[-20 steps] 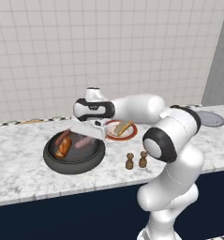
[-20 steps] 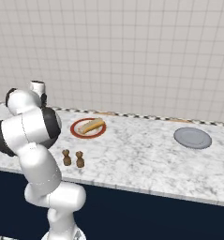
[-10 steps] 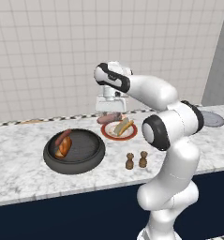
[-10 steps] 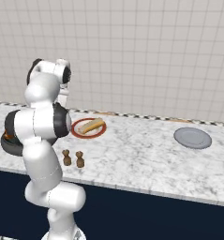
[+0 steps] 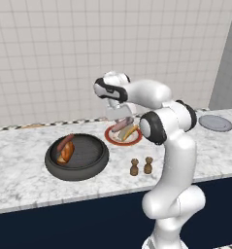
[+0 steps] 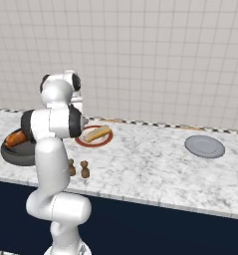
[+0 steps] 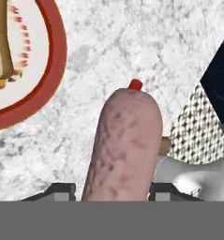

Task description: Place one bun and one sausage from the bowl on each plate.

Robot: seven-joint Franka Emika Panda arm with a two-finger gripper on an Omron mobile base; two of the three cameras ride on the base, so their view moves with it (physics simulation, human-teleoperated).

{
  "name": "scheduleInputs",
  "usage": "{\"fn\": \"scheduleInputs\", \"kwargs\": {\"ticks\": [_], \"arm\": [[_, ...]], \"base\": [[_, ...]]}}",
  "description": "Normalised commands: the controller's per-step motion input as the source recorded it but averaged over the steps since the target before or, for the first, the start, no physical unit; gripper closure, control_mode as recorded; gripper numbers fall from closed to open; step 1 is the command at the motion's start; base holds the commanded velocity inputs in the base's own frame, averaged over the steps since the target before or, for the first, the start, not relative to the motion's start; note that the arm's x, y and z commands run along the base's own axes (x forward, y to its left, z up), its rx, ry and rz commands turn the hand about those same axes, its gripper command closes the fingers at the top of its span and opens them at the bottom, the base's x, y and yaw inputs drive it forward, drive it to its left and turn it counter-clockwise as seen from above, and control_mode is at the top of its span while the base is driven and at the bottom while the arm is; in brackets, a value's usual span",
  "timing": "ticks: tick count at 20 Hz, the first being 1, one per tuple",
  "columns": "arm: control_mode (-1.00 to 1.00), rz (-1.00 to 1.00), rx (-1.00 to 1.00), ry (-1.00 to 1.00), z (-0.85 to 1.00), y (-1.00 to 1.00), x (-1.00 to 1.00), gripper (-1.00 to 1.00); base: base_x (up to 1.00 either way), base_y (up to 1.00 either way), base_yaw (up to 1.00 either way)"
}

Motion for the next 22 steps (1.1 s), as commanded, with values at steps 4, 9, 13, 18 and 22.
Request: {"fn": "scheduleInputs", "kwargs": {"ticks": [4,9,13,18,22], "arm": [[-1.00,0.28,0.20,-0.85,-0.75,-0.67,0.00,1.00],[-1.00,0.29,0.35,-0.73,-0.45,-0.25,0.28,1.00],[-1.00,0.16,0.18,0.02,-0.14,0.18,0.89,1.00],[-1.00,0.27,-0.01,0.07,0.00,0.37,0.93,1.00],[-1.00,0.33,-0.06,0.00,-0.36,0.11,0.75,1.00]], "base": [[0.00,0.00,0.00],[0.00,0.00,0.00],[0.00,0.00,0.00],[0.00,0.00,0.00],[0.00,0.00,0.00]]}}
